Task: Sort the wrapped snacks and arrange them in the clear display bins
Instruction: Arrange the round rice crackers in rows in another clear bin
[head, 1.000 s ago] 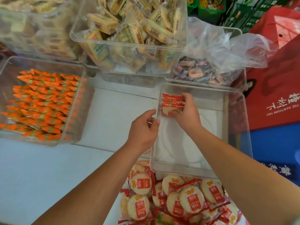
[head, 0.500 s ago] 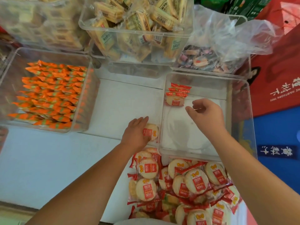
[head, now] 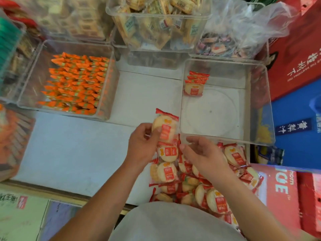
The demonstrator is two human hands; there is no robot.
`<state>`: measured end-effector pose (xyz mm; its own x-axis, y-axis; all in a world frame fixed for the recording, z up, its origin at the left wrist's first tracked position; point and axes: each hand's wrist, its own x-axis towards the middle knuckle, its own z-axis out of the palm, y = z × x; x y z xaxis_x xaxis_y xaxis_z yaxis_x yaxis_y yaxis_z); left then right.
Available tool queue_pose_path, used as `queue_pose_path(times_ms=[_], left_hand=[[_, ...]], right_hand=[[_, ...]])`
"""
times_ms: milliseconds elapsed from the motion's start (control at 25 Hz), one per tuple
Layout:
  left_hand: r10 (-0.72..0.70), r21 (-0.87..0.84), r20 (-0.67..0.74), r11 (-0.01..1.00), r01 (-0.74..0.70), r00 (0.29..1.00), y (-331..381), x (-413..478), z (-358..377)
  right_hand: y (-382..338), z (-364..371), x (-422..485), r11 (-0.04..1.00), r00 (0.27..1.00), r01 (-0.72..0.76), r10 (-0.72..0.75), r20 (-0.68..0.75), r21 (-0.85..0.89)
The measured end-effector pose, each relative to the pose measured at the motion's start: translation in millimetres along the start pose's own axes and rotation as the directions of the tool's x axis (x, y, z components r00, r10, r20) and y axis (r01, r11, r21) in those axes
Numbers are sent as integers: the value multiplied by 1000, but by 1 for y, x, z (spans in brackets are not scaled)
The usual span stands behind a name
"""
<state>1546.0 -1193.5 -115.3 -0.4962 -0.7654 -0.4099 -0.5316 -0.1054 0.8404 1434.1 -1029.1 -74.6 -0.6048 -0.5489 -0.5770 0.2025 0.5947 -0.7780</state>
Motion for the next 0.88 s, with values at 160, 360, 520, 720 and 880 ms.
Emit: queue_pose_path(times_ms=[160, 360, 520, 720, 880], left_hand=[[-57, -168, 220, 981, 95, 974, -5, -76, 4], [-194, 108, -55, 974, 199, 979, -72, -53, 28], [-193, 383, -46, 903, 196, 980, -95, -21, 49], [-158, 359, -1, 921, 148, 987, -90, -17, 62], [-64, 27, 14, 998, 63, 998, -65, -36, 39]], right_hand=[[23, 14, -17, 962, 995, -101, 95, 34, 255], [31, -5, -32, 977, 996, -28, 46, -79, 211], [37, -26, -41, 981, 990, -29, 55, -130, 194], [42, -36, -52, 974, 979, 10, 37, -201, 226], [50, -40, -56, 982, 975, 55, -14, -220, 183]])
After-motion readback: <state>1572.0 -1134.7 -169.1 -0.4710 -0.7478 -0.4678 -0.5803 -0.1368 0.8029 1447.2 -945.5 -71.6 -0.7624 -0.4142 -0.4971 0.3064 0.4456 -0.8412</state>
